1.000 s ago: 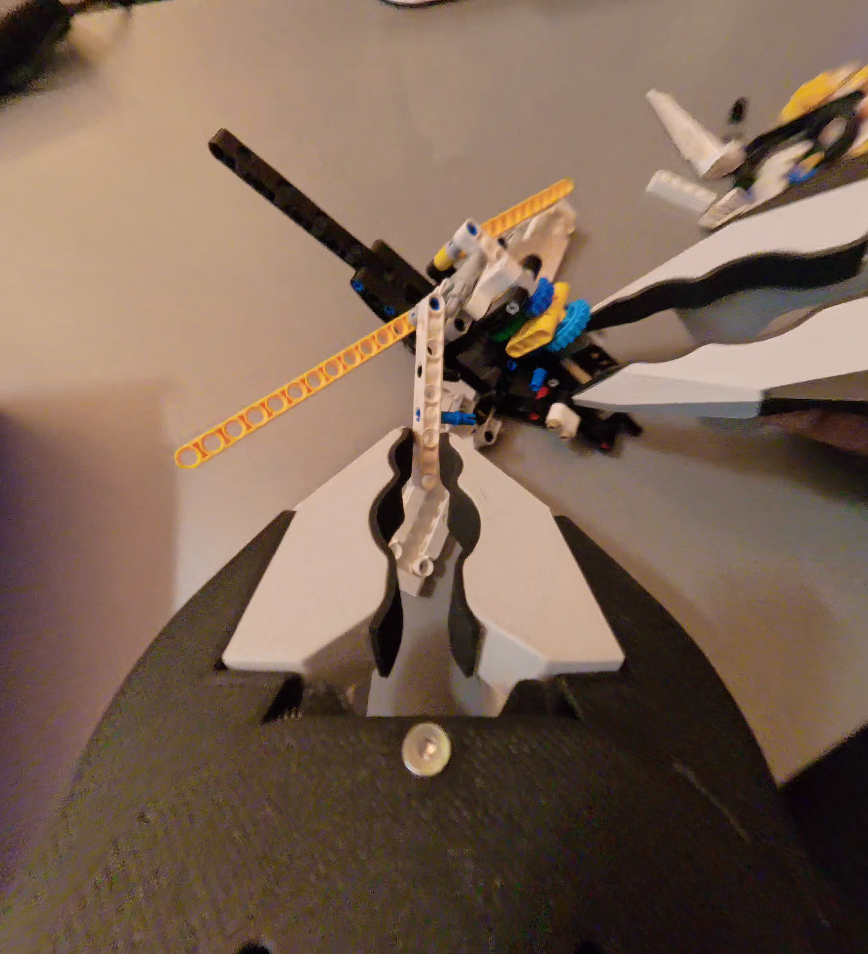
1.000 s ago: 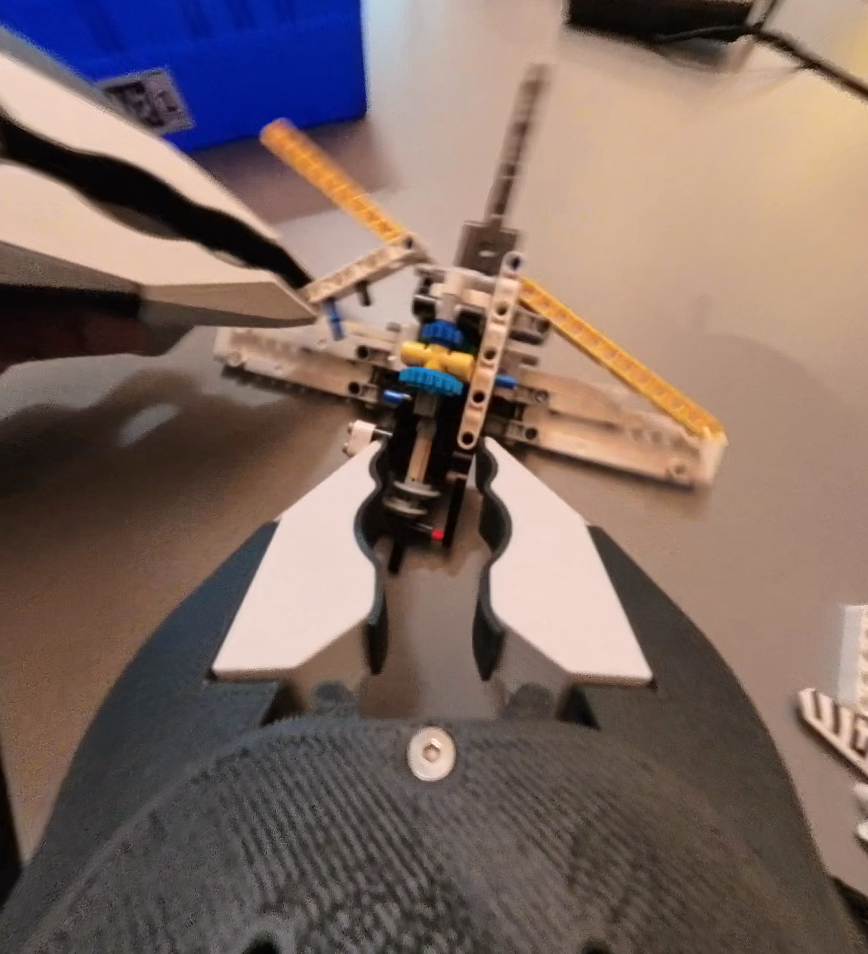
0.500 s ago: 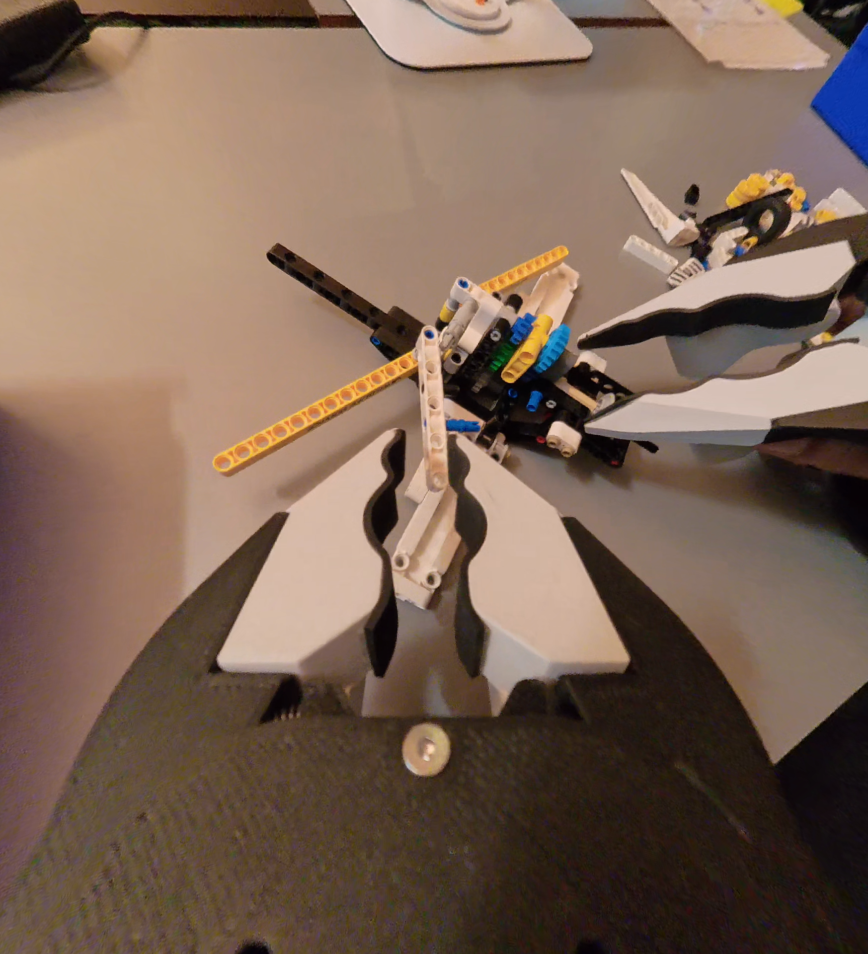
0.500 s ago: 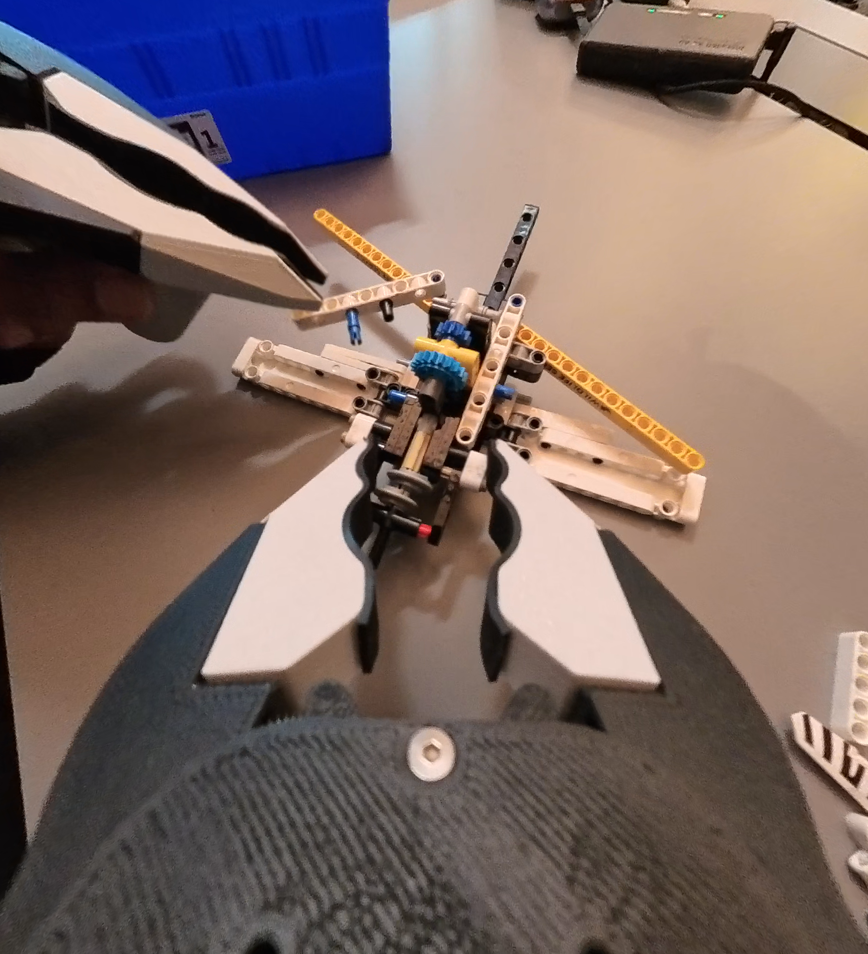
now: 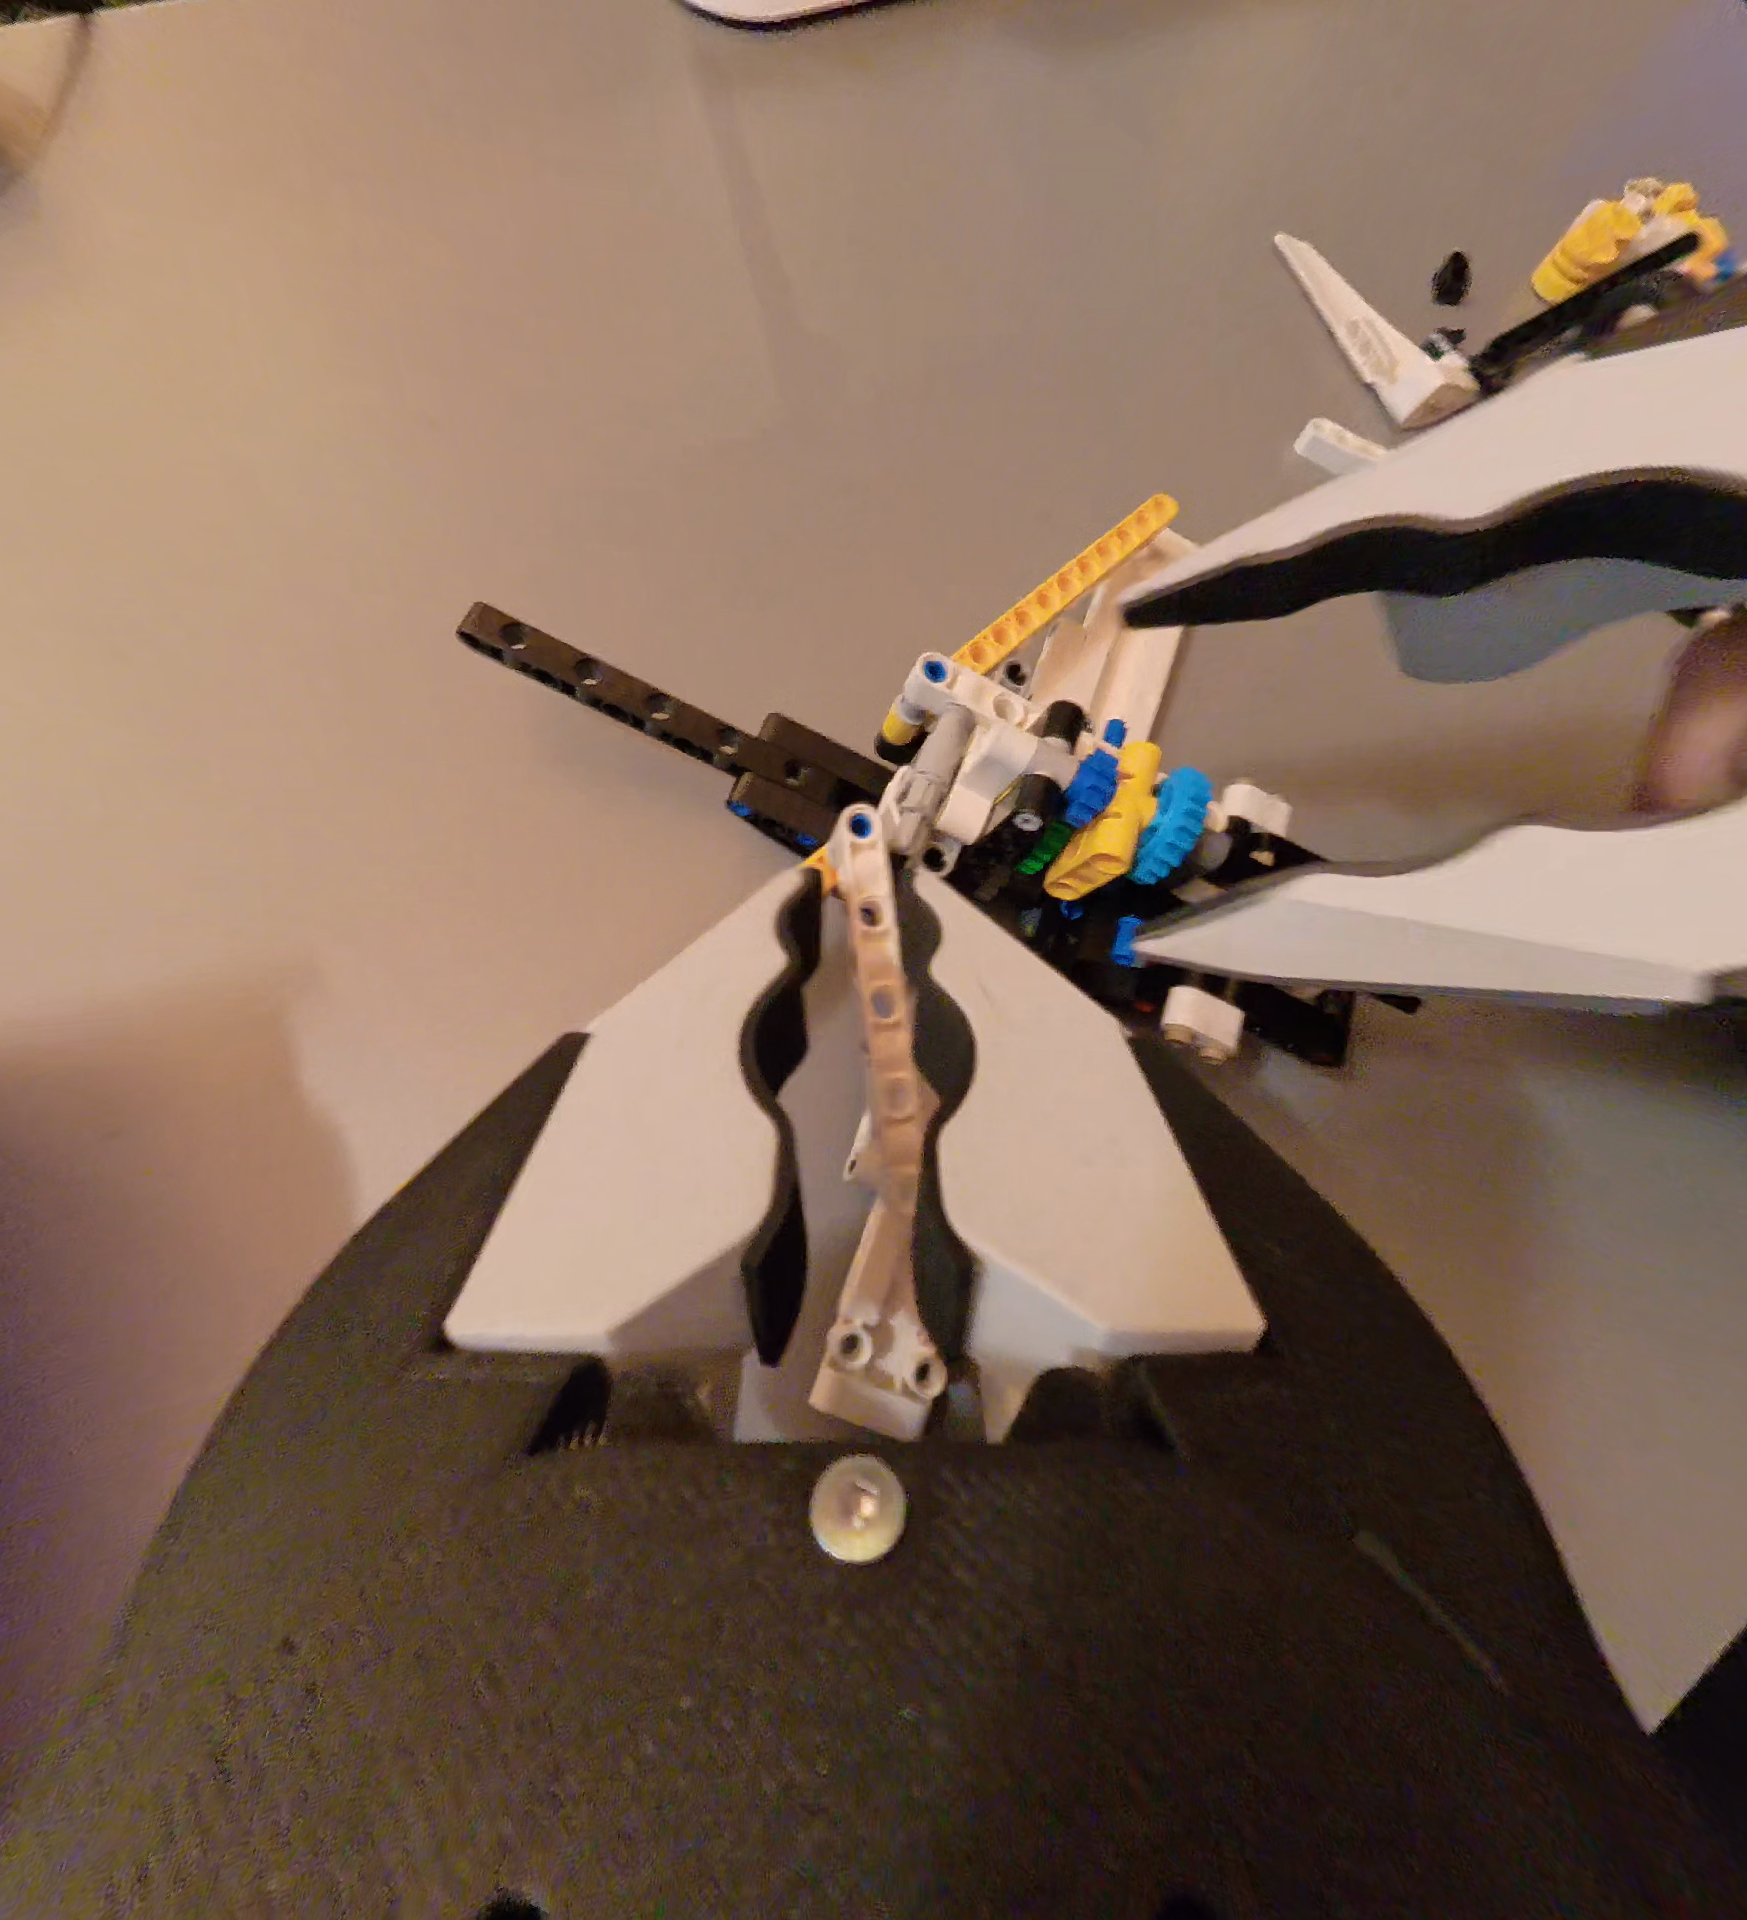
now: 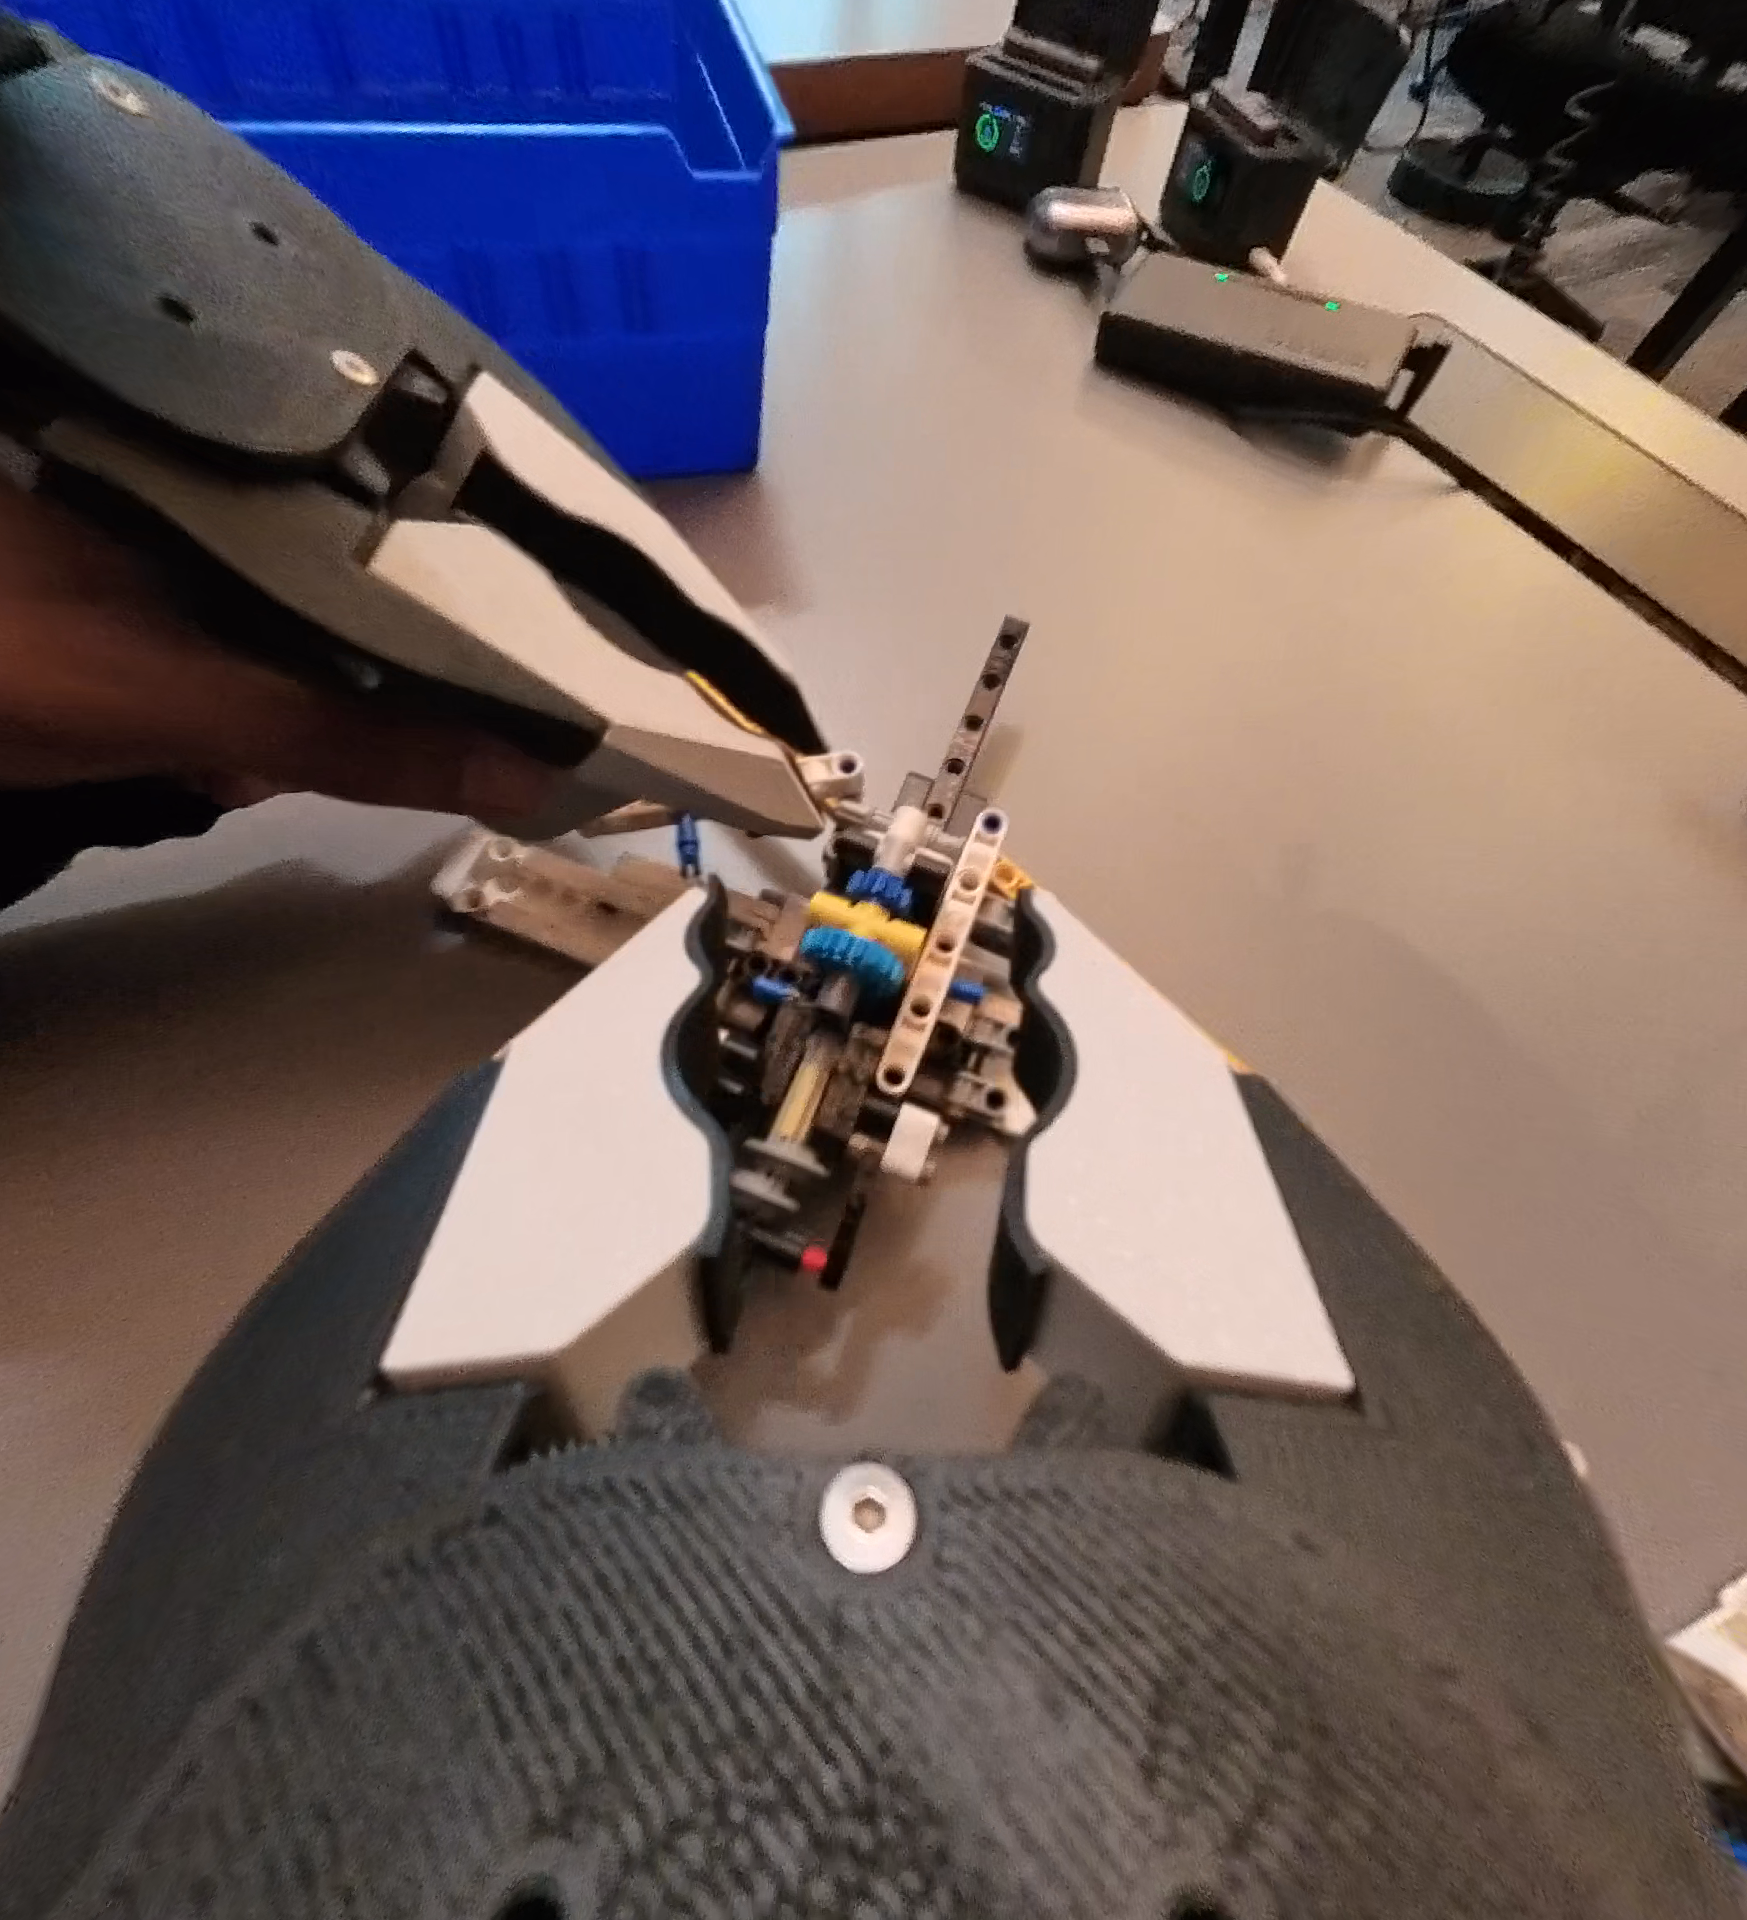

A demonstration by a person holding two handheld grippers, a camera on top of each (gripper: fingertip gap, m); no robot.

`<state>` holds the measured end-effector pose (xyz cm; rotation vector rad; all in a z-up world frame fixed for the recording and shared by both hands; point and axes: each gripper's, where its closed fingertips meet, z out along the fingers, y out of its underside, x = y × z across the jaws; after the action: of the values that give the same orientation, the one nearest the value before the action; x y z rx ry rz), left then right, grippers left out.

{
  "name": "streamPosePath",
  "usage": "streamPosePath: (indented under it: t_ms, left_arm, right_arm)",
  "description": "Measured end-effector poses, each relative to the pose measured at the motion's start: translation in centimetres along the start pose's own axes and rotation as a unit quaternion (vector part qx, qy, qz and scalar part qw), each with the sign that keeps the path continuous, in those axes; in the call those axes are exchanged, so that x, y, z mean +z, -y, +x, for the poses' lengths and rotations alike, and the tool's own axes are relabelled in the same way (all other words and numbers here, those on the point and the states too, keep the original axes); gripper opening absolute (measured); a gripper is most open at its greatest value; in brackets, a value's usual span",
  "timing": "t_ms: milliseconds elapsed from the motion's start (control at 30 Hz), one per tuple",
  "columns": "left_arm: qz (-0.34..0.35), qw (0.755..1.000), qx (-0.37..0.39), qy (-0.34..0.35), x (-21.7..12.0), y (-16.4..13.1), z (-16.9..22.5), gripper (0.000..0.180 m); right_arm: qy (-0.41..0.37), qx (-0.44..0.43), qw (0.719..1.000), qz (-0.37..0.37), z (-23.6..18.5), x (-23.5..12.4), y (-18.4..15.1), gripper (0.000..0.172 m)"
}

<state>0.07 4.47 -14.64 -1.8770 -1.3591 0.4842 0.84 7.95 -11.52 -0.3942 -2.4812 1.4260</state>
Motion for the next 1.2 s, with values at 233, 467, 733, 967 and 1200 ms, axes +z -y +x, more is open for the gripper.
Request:
streamPosePath:
  t_ms: [233,467,733,967,1200]
  left_arm:
    - [0.003,1.0,0.01,-0.024,-0.4,0.3,0.0,0.007]
    - [0.007,0.999,0.032,-0.029,-0.9,0.6,0.1,0.007]
    - [0.099,0.989,0.106,-0.021,-2.4,2.6,2.1,0.007]
    - [0.162,0.984,0.077,-0.005,-7.1,5.6,1.6,0.007]
    - [0.284,0.919,-0.16,-0.222,-9.5,5.7,1.1,0.007]
  right_arm:
    - [0.02,0.033,0.999,-0.032,0.3,2.7,-1.0,0.045]
    - [-0.004,-0.001,0.996,-0.084,0.8,2.9,-1.3,0.034]
    - [-0.024,-0.035,0.99,-0.134,0.6,3.5,-1.2,0.032]
    - [-0.005,-0.021,0.991,-0.13,1.0,4.4,-0.7,0.031]
    - [-0.03,-0.034,0.995,-0.09,2.8,4.9,0.7,0.05]
